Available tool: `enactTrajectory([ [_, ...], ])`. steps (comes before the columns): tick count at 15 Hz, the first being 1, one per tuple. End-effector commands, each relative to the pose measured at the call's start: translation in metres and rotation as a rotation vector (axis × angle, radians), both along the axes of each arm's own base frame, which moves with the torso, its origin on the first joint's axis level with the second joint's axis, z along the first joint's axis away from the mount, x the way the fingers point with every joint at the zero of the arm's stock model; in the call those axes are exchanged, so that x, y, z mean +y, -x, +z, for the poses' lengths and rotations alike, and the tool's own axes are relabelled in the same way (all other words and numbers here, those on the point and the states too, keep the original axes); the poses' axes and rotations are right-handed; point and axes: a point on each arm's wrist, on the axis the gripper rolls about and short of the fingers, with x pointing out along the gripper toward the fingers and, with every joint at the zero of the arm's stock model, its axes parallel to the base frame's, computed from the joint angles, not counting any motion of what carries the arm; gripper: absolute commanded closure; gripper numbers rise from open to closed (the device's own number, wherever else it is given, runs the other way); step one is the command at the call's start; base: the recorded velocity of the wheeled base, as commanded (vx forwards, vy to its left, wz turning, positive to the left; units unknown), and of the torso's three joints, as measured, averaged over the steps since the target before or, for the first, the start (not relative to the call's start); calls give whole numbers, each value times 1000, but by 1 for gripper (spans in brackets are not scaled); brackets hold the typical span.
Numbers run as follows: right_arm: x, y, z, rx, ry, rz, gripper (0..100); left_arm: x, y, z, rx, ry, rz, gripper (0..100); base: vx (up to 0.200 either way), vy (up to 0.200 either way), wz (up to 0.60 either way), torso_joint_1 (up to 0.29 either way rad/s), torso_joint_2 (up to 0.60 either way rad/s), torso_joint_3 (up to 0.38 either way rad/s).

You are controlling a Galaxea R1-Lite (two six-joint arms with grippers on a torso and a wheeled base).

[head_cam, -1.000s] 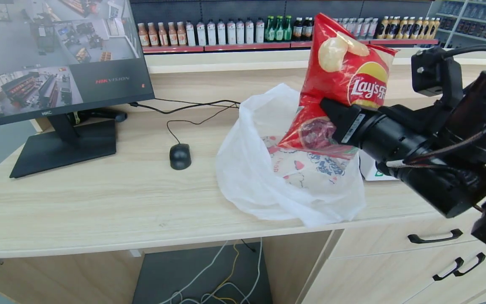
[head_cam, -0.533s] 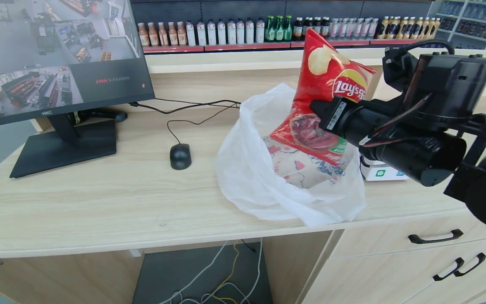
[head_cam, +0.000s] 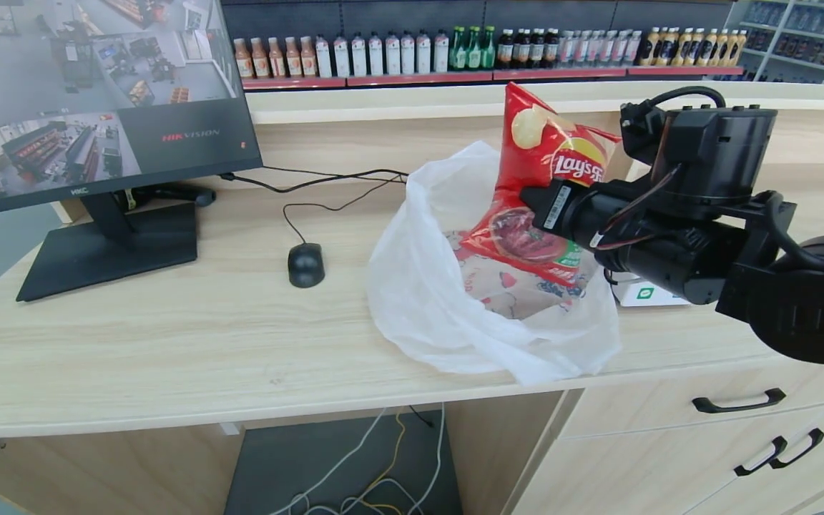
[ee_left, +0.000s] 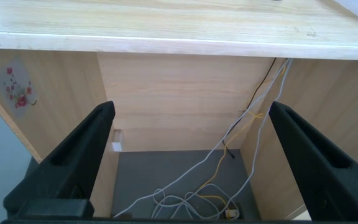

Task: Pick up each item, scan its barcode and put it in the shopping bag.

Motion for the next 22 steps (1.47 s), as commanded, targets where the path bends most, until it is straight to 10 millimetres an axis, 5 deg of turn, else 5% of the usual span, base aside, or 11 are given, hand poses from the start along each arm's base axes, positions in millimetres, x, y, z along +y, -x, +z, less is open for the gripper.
enactTrajectory([
  [1, 2, -2, -4, 22, 16, 3, 100, 0, 0, 0, -1, 0, 0, 0, 0, 0, 0, 0, 0, 0],
  [13, 10, -3, -16, 65, 173, 77, 100, 0, 0, 0, -1, 0, 0, 0, 0, 0, 0, 0, 0, 0],
  [22, 16, 3, -6, 143, 232, 117, 100, 0, 0, 0, -1, 0, 0, 0, 0, 0, 0, 0, 0, 0],
])
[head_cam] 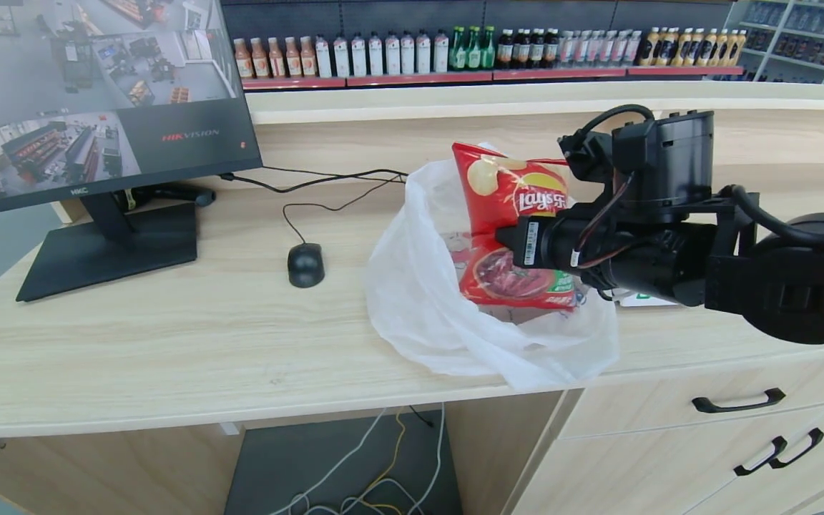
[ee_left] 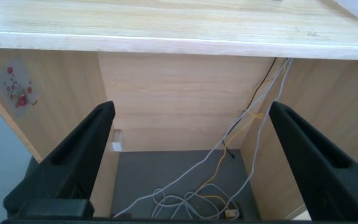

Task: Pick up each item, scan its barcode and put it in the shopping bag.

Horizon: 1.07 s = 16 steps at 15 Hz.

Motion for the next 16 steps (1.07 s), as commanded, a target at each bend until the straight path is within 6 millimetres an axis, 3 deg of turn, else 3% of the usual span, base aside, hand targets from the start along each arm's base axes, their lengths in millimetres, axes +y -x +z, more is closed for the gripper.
enactTrajectory([
  [1, -1, 0, 0, 10, 3, 5, 100, 0, 0, 0, -1, 0, 0, 0, 0, 0, 0, 0, 0, 0],
  [8, 5, -8, -19, 69, 39, 14, 100, 0, 0, 0, -1, 0, 0, 0, 0, 0, 0, 0, 0, 0],
  [15, 7, -11, -22, 73, 46, 13, 100, 0, 0, 0, -1, 0, 0, 0, 0, 0, 0, 0, 0, 0],
  [16, 7, -12, -22, 73, 44, 13, 0, 0, 0, 0, -1, 0, 2, 0, 0, 0, 0, 0, 0, 0],
])
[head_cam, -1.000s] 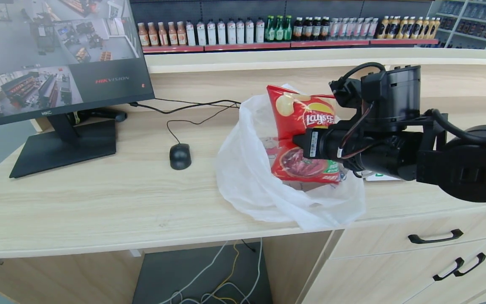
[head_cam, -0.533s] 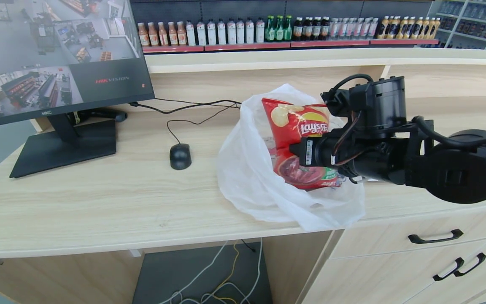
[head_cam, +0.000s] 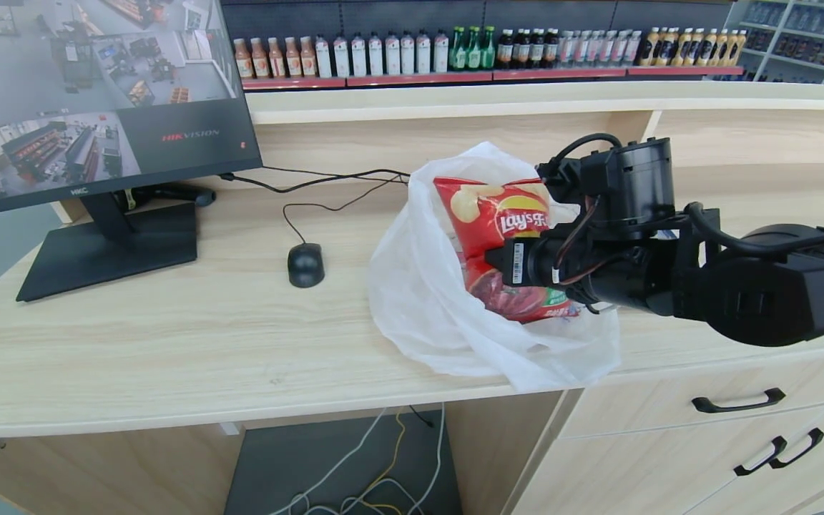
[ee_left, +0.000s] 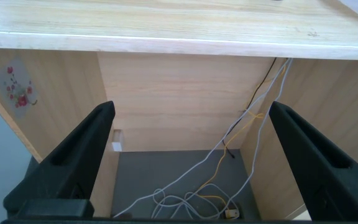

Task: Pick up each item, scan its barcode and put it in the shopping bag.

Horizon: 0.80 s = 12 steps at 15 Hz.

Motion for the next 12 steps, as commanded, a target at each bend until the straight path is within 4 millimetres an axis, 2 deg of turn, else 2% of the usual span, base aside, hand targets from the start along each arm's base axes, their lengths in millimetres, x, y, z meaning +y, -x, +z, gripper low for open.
enactTrajectory([
  [1, 1, -1, -1, 1, 2, -2, 0, 0, 0, 0, -1, 0, 0, 0, 0, 0, 0, 0, 0, 0],
  [7, -1, 1, 2, -10, -6, -5, 0, 0, 0, 0, -1, 0, 0, 0, 0, 0, 0, 0, 0, 0],
  [12, -8, 13, 15, -38, -21, -4, 0, 0, 0, 0, -1, 0, 2, 0, 0, 0, 0, 0, 0, 0],
])
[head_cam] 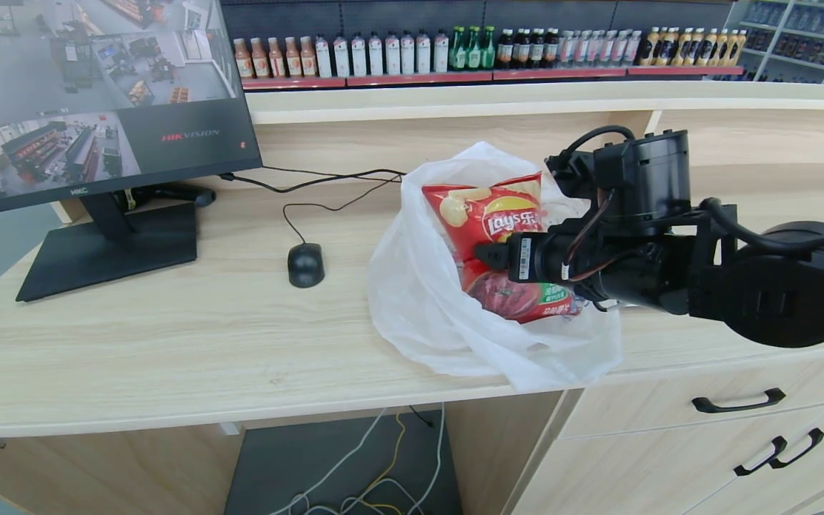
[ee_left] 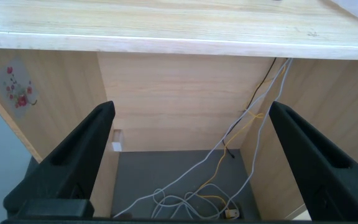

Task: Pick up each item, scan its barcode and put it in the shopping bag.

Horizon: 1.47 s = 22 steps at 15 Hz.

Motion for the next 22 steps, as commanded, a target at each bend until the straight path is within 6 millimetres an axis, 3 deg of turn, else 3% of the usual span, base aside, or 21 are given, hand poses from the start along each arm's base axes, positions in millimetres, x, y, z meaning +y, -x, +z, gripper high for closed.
enactTrajectory([
  [1, -5, 9, 8, -18, -11, 1, 0, 0, 0, 0, -1, 0, 0, 0, 0, 0, 0, 0, 0, 0],
  [4, -14, 22, 16, -38, -6, 8, 0, 0, 0, 0, -1, 0, 0, 0, 0, 0, 0, 0, 0, 0],
  [9, -27, 71, 29, -127, 12, 79, 0, 0, 0, 0, -1, 0, 2, 0, 0, 0, 0, 0, 0, 0],
  [13, -40, 101, 13, -325, -12, 52, 0, 0, 0, 0, -1, 0, 0, 0, 0, 0, 0, 0, 0, 0],
  [18, -60, 126, -6, -507, -50, 31, 0, 0, 0, 0, -1, 0, 0, 0, 0, 0, 0, 0, 0, 0],
  [22, -63, 139, -17, -596, -124, 43, 0, 0, 0, 0, -1, 0, 0, 0, 0, 0, 0, 0, 0, 0],
])
